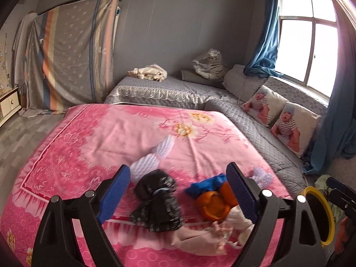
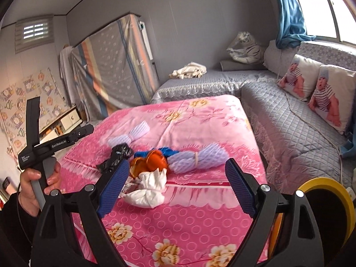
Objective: Collect trash
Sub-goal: 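Grasp the black bag with blue band using the left tool while the right tool grasps the white bundle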
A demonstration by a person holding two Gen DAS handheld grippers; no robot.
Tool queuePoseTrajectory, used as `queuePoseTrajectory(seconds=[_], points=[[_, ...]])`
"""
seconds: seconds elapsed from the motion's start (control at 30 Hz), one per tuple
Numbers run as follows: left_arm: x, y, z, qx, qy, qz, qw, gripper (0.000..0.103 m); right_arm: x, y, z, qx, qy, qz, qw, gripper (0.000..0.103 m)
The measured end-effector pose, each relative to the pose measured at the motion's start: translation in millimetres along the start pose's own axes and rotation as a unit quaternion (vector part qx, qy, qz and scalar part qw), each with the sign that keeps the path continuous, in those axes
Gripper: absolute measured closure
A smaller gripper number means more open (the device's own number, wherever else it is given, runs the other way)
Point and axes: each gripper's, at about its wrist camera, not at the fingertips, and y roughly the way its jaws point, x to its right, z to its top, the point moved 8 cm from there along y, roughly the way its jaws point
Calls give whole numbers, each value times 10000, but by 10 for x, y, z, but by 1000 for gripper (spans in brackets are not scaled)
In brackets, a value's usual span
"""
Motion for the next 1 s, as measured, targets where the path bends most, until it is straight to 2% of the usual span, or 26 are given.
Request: queuePoseTrajectory(seconds=[0.2, 0.53, 1.0], points=[[-187, 101, -195, -208, -129, 27, 9997, 19, -134, 320, -173, -399, -75, 118, 9991, 19], [-247, 341, -506, -607, -135, -99, 9980, 19, -338, 835, -482, -1018, -238, 313, 9940, 21], [-281, 610, -577, -955, -281, -221, 9948, 19, -360, 1217, -725, -1648, 47, 670, 9840, 22]])
